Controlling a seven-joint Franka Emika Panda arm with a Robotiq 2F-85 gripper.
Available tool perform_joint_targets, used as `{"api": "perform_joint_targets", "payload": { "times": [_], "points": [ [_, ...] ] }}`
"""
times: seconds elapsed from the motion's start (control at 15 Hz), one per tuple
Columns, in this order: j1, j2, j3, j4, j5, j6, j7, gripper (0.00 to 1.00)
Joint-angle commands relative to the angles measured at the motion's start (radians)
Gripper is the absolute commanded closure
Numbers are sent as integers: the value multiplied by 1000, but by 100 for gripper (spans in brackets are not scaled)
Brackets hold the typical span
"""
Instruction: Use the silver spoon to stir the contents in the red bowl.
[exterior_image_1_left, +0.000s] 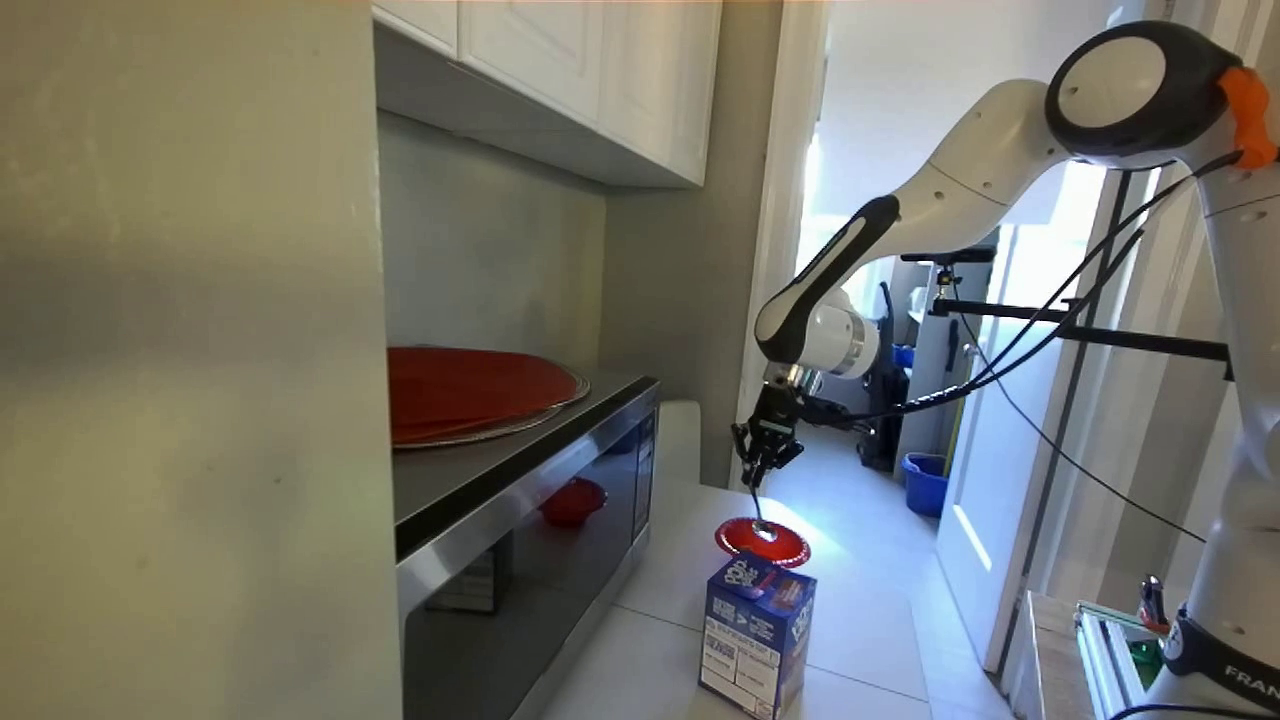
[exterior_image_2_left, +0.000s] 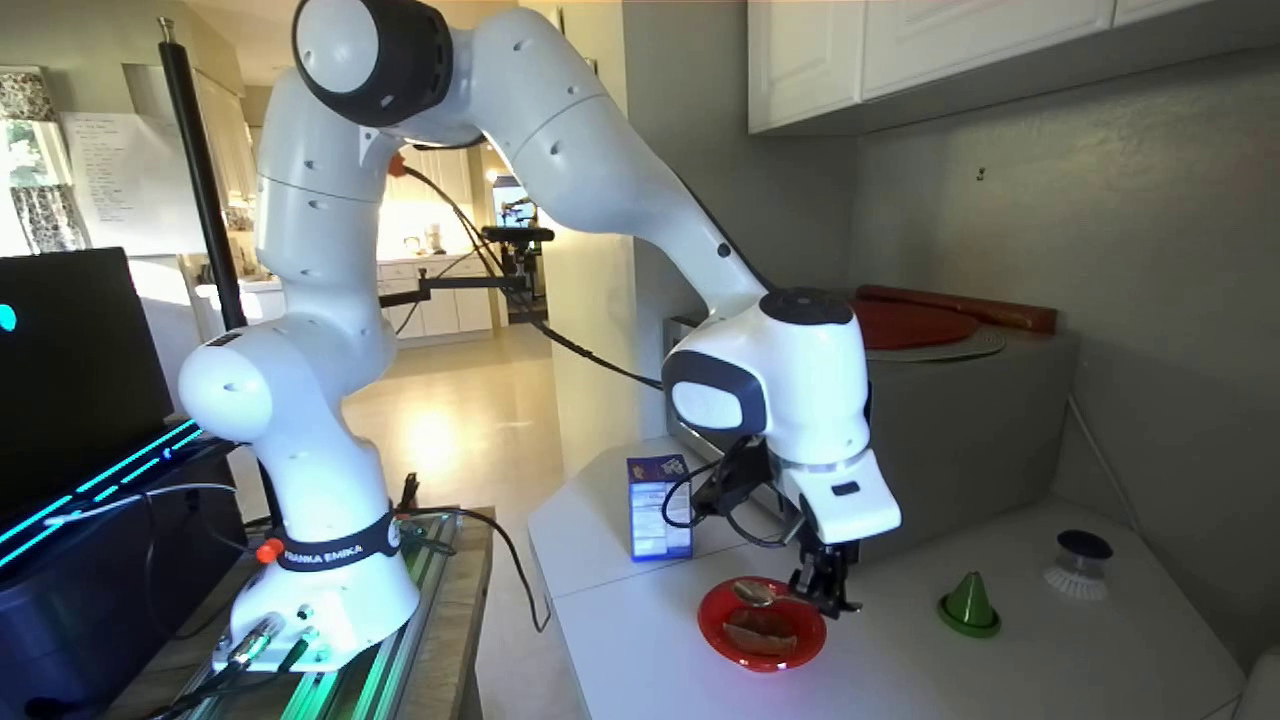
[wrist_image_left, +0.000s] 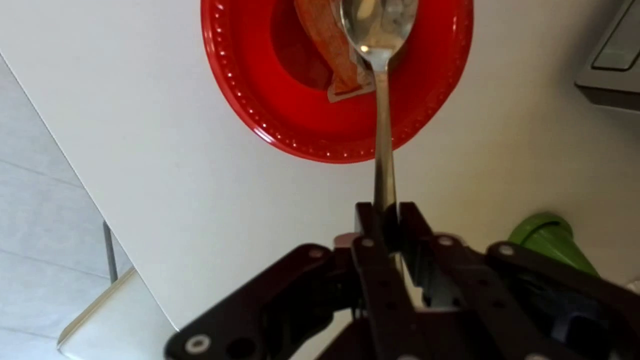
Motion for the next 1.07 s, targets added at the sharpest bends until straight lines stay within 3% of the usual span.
{"api": "perform_joint_targets", "payload": {
  "times": [0.0, 0.13, 0.47, 1.0],
  "points": [
    [22, 6, -35, -6, -65, 2, 42, 96],
    [18, 7, -34, 1, -63, -1, 36, 96],
    [41, -8, -85, 79, -178, -50, 100, 96],
    [56, 98, -194, 339, -515, -305, 125, 96]
  ]
}}
